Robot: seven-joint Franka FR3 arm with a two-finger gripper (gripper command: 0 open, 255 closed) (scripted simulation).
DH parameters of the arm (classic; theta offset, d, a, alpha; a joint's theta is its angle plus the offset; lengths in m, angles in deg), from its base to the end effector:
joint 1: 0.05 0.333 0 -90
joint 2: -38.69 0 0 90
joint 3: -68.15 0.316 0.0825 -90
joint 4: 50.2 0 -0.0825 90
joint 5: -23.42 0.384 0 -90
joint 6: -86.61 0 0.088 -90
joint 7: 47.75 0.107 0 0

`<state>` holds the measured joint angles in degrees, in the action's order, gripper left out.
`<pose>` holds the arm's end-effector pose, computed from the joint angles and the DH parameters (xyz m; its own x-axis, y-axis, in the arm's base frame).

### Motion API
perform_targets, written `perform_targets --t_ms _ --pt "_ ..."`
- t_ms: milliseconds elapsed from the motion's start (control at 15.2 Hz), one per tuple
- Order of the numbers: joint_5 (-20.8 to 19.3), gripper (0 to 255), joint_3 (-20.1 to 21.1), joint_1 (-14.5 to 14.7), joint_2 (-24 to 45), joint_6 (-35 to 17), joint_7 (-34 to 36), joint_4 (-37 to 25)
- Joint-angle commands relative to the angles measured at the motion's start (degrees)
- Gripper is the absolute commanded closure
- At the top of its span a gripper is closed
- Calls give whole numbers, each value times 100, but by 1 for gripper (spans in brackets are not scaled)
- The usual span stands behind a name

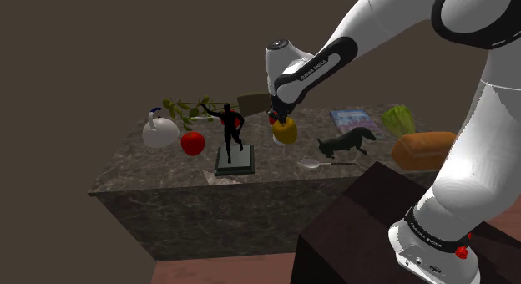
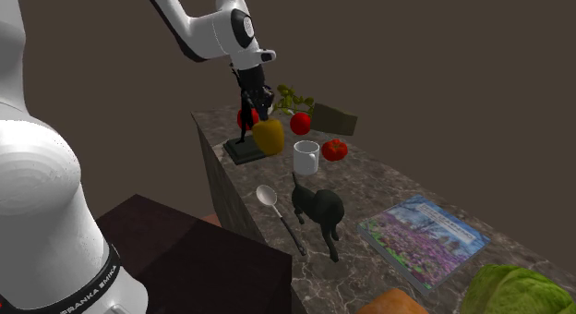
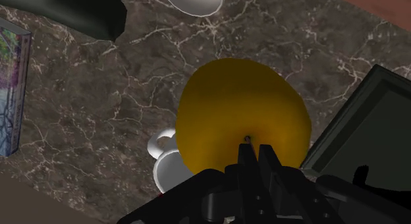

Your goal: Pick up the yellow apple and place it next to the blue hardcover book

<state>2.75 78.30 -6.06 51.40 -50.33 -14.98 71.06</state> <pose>0.5764 0.0368 0.3158 0.9623 -0.2305 0.1444 -0.2533 -0.9529 0.1668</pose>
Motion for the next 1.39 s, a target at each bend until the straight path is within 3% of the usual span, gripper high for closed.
perform_targets --t_ms 0,924,1320 --pt "77 255 22 -15 -131 129 -77 -9" --pt "441 255 99 -41 -679 996 -458 -383" --pt "523 255 -241 -486 -507 849 -1279 -580"
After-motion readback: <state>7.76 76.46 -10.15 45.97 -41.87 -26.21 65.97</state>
